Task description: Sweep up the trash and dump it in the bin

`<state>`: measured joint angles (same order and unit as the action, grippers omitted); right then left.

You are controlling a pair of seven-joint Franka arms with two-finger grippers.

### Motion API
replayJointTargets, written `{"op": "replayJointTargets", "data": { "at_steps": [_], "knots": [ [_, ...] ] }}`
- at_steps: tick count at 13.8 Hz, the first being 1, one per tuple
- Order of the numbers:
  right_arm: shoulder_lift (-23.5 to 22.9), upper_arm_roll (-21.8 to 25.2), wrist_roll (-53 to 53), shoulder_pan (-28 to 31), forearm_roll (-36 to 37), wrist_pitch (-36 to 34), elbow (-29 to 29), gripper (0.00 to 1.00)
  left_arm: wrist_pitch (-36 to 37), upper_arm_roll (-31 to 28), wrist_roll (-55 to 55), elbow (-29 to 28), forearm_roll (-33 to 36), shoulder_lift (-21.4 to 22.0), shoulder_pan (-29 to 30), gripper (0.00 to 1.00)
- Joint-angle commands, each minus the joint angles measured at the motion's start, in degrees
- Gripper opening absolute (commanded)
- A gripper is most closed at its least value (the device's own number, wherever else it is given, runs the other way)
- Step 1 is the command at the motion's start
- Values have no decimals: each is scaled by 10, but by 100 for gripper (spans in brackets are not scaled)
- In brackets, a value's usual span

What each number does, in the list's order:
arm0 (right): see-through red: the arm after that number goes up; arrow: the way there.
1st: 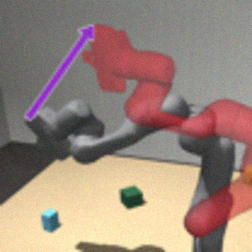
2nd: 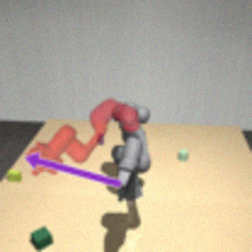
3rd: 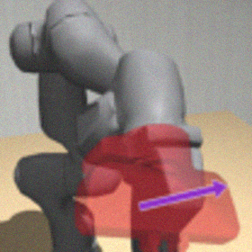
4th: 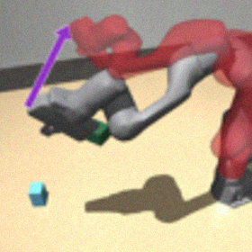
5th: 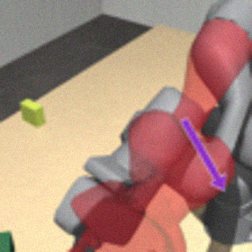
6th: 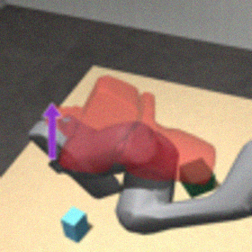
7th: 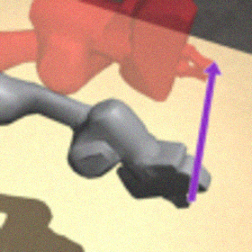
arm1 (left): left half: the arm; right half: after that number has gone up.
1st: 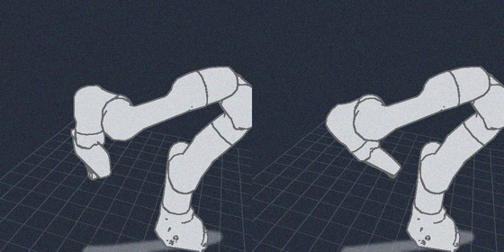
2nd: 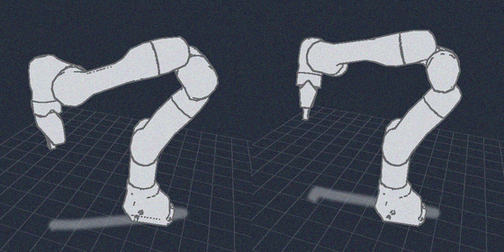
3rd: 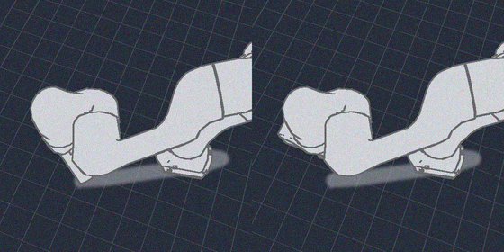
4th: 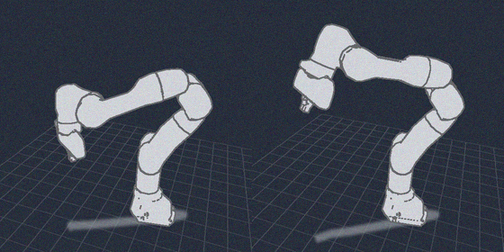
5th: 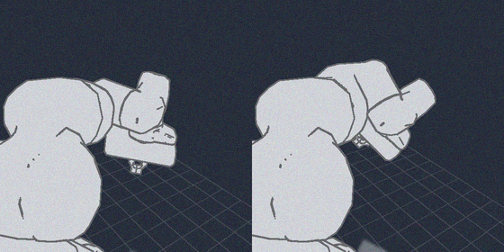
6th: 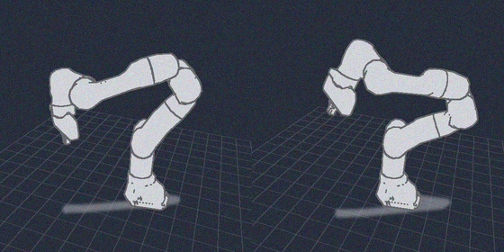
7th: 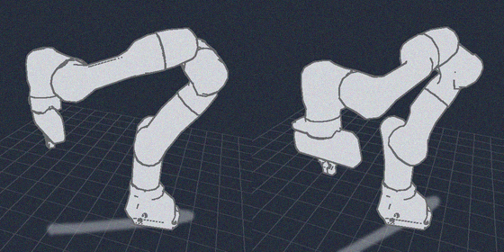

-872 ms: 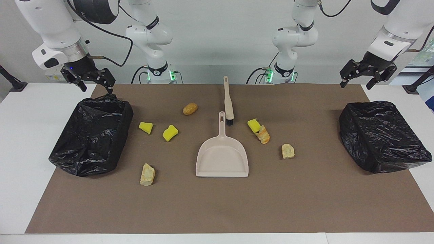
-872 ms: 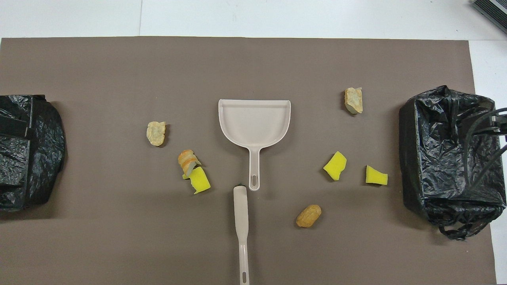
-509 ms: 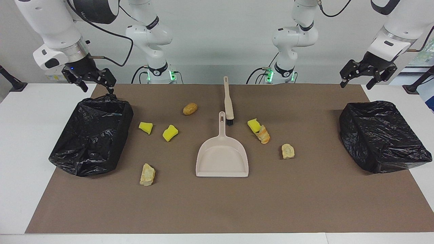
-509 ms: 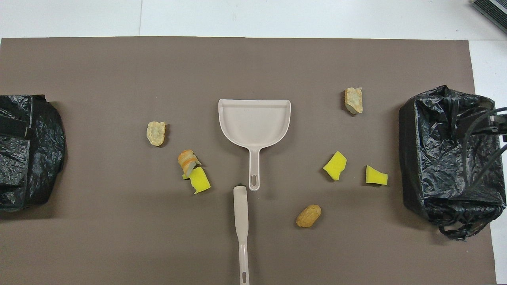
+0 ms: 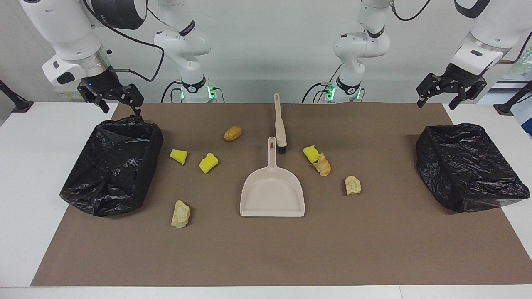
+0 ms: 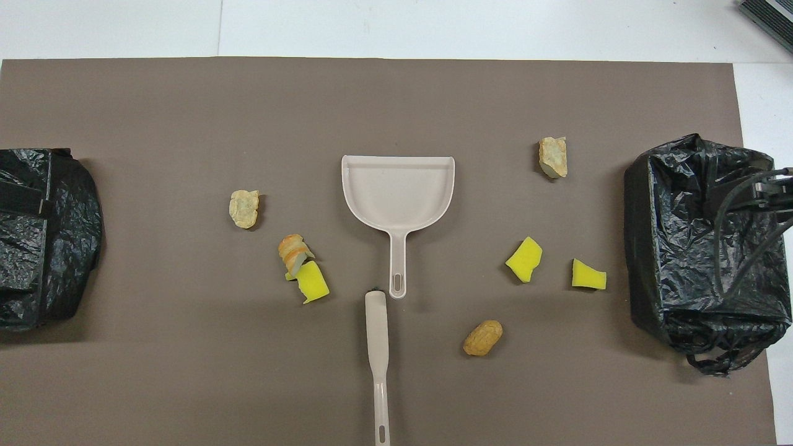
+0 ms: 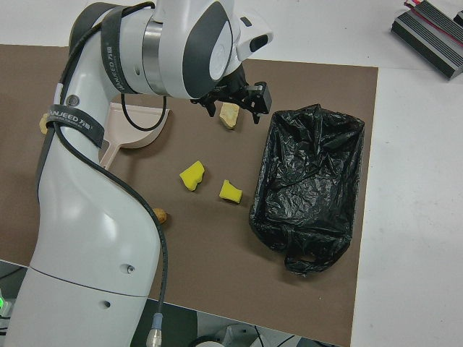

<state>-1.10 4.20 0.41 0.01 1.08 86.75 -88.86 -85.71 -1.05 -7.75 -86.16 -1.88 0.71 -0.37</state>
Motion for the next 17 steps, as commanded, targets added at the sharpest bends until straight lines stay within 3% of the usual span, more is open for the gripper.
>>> {"op": "replayJointTargets", "data": {
  "at_steps": [1, 17],
  "knots": [
    [24, -2, 12, 1, -11, 15, -35, 100, 13, 1, 6, 8, 6, 1, 0, 100],
    [30, -6, 42, -69, -11, 66, -68, 100, 13, 1, 6, 8, 6, 1, 0, 100]
  ]
}}
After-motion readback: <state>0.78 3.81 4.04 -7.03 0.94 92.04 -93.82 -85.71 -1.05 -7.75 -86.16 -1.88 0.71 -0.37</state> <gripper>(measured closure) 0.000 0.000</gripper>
